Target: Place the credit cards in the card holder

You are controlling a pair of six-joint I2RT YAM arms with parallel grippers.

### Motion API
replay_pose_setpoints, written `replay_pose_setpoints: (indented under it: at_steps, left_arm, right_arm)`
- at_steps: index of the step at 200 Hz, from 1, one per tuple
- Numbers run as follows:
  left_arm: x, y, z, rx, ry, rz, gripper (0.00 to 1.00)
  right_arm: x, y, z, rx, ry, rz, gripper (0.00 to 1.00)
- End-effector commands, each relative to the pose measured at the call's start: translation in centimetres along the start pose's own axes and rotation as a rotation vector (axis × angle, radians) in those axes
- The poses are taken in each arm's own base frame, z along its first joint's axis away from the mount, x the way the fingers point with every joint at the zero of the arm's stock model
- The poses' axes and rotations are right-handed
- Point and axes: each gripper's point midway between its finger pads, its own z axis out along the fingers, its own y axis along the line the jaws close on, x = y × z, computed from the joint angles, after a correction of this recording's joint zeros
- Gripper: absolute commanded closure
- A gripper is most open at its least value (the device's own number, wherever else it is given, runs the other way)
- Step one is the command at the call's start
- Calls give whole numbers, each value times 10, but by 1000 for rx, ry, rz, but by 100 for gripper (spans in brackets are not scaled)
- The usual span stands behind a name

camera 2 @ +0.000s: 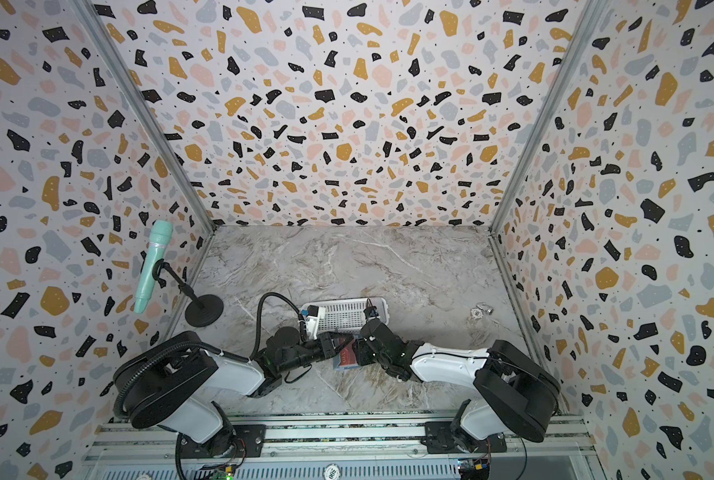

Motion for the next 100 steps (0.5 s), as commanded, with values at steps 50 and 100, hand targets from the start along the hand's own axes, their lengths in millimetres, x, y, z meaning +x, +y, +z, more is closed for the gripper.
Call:
replay_pose_setpoints:
  at_steps: [50,100]
  left_arm:
    - [-4,-9,13,62,-21,10,71]
    - [5,14,13,-13,-11,-5,73]
  right_arm:
    - [-11,-15,-14,7,-44,37,69]
    - [-7,-21,-15,18,-33,41,80]
